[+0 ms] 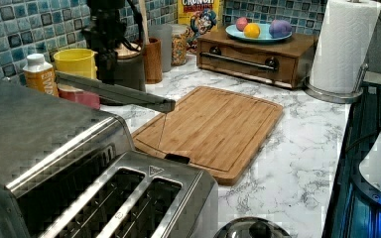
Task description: Close the oven.
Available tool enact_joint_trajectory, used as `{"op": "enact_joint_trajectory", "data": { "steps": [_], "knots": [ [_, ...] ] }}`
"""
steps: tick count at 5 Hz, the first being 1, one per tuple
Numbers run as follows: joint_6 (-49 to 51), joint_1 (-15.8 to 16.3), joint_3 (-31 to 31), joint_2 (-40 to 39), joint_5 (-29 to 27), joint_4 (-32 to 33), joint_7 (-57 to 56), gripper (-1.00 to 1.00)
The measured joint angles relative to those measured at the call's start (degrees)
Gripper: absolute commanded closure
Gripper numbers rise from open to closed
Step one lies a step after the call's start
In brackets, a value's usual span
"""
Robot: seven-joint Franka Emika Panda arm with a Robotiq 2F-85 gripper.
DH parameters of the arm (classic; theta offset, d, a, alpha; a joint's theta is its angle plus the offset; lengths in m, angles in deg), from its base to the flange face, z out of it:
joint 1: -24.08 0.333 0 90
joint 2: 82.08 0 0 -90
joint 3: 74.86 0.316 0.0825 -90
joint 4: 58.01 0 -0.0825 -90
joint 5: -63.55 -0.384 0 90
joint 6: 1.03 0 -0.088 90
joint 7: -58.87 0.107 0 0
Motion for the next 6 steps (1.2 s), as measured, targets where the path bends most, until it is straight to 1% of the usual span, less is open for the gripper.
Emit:
{"op": "enact_joint_trajectory", "data": {
  "steps": [1, 2, 3, 4, 5, 6],
  "knots": [
    [3.8, 4.8, 1.2, -2.0, 3.6, -6.0, 9.4, 1.0],
    [8.4, 7.4, 3.7, -4.4, 3.6, -11.6, 9.6, 1.0],
    [10.6, 11.4, 4.2, -5.5, 11.2, -13.7, 12.3, 1.0],
    [10.5, 13.0, 4.7, -4.7, 11.5, -12.7, 15.8, 1.0],
    [7.4, 10.7, 4.7, -0.9, 1.1, -8.2, 15.2, 1.0],
    [6.6, 3.7, 8.0, 3.2, -6.8, -5.3, 8.8, 1.0]
  ]
}}
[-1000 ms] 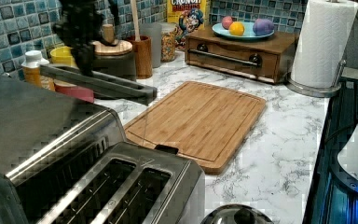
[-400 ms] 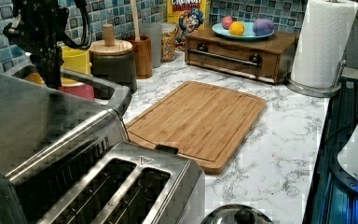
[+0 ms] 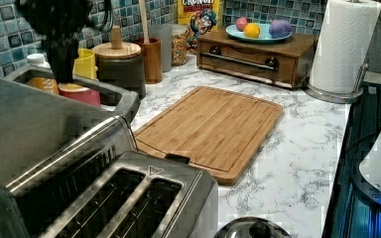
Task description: Close the oven.
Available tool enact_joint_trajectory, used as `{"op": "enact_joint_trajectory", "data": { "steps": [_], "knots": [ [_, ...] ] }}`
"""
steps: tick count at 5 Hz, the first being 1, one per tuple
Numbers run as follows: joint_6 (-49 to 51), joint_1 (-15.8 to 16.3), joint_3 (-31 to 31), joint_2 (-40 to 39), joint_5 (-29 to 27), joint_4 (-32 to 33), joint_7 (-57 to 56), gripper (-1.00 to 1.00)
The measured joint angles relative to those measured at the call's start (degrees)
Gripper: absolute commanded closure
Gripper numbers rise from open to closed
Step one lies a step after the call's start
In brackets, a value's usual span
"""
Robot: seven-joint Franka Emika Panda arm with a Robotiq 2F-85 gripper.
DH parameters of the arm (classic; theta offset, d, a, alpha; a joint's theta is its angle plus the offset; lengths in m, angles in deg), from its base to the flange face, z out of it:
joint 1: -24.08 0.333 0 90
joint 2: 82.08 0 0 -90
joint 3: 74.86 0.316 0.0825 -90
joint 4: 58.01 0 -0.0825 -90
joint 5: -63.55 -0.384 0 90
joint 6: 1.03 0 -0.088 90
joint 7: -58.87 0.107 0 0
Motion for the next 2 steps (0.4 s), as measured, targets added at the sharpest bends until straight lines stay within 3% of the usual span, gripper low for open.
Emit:
{"op": "enact_joint_trajectory", "data": {
  "steps": [2],
  "knots": [
    [-0.6, -4.8, -1.3, 4.6, -0.4, -0.3, -5.4, 1.0]
  ]
}}
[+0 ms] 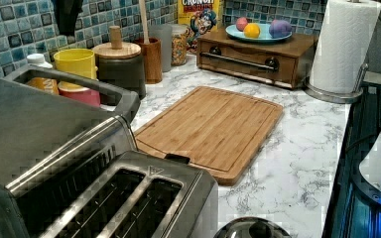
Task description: Close the oven.
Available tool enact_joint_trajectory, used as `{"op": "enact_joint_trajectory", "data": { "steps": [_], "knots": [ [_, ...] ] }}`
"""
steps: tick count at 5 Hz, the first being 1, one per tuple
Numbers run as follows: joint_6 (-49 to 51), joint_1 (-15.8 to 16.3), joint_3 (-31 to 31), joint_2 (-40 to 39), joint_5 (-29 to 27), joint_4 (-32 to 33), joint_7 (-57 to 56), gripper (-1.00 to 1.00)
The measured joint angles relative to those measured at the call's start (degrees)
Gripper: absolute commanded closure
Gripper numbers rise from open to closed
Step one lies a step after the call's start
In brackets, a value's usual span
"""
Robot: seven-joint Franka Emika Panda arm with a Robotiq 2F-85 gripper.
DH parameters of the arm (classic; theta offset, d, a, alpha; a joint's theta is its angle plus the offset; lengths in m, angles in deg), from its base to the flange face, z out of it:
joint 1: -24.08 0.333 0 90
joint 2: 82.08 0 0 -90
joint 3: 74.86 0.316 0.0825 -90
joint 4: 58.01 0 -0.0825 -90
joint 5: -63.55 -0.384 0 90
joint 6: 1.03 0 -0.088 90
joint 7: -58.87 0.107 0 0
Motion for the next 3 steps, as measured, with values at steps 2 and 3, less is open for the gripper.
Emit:
{"op": "enact_joint_trajectory", "data": {
  "steps": [2, 3],
  "knots": [
    [0.0, -0.1, -0.2, -0.4, 0.0, 0.1, 0.0, 1.0],
    [-0.2, 0.5, -0.2, -0.4, 0.0, 0.1, 0.0, 1.0]
  ]
}}
